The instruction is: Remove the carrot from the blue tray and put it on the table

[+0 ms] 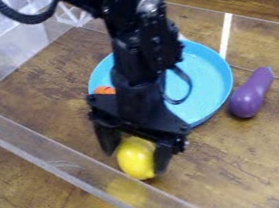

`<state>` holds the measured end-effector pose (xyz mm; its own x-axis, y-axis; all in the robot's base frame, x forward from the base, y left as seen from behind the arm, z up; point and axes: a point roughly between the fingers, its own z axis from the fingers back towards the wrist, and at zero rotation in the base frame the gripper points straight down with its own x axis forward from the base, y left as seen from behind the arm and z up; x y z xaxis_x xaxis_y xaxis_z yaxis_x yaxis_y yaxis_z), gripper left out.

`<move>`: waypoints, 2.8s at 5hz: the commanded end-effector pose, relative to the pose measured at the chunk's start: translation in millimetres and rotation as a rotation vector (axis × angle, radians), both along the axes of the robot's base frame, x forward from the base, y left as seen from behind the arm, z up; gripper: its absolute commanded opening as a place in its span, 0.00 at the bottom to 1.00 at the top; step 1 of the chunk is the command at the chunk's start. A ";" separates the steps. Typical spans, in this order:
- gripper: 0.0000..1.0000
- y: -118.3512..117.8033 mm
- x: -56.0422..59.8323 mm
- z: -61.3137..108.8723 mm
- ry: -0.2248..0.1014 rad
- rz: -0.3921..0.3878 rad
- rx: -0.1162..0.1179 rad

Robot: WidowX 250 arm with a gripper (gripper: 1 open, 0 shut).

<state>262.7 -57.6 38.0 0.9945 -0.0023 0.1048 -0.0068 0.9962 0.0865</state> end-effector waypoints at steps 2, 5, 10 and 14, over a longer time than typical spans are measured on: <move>0.00 -8.6 7.2 17.1 -0.055 0.014 -0.005; 0.00 58.3 23.5 74.9 -0.123 0.126 0.040; 1.00 28.7 33.8 5.4 -0.130 0.055 0.052; 0.00 30.3 18.6 -15.0 -0.100 -0.003 0.086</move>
<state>283.2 -29.8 19.0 0.9795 -0.0271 0.1999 -0.0069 0.9859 0.1671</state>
